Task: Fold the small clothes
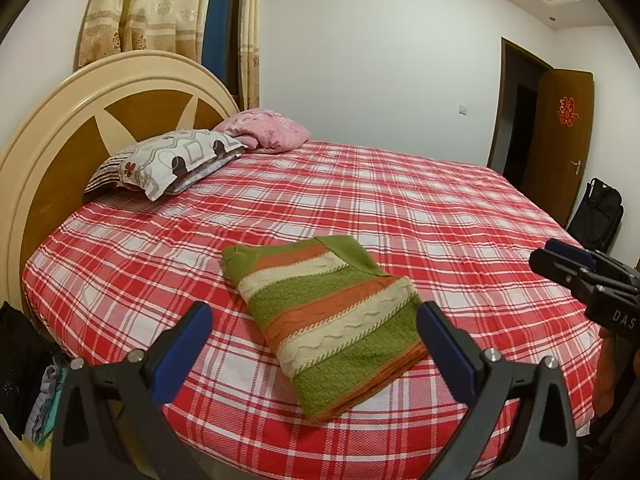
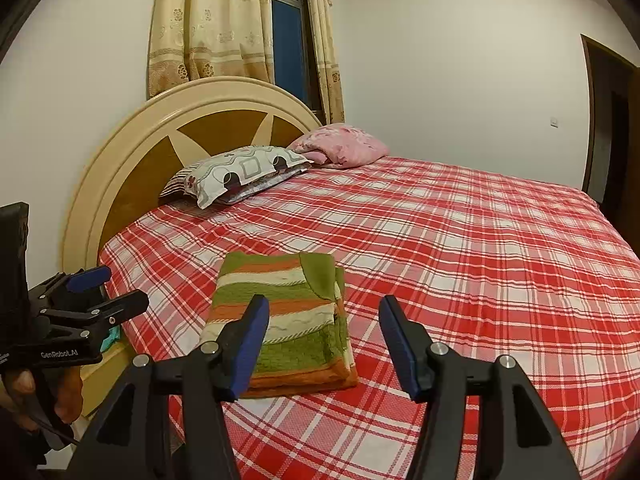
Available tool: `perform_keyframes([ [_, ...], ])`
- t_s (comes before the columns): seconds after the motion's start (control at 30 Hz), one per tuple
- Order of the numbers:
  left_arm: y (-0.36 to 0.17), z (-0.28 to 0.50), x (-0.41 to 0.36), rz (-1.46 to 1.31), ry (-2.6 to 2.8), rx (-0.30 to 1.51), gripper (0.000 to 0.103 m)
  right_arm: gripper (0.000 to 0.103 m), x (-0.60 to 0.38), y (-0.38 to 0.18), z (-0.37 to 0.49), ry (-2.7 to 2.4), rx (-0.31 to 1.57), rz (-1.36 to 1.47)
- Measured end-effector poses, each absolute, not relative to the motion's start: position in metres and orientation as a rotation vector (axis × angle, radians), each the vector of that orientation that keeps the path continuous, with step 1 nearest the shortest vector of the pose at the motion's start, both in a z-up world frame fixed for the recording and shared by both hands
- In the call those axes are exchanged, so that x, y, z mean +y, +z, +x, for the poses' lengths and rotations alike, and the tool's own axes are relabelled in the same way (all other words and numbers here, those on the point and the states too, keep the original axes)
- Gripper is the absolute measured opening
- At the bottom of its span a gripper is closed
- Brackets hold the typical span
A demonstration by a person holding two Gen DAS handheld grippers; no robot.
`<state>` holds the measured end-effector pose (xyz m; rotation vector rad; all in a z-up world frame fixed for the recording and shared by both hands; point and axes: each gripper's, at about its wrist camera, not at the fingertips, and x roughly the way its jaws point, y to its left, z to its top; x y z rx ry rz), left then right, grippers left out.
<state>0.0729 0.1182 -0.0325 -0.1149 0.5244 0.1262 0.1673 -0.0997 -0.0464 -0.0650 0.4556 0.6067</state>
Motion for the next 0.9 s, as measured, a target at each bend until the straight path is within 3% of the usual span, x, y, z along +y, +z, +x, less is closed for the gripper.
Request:
perform_keyframes([
  [0.9,-0.022,0.072,0.110,-0.096,0.118,0.503,0.103,0.059,-0.098,-0.044,0.164,0.613,0.454,-0.064],
])
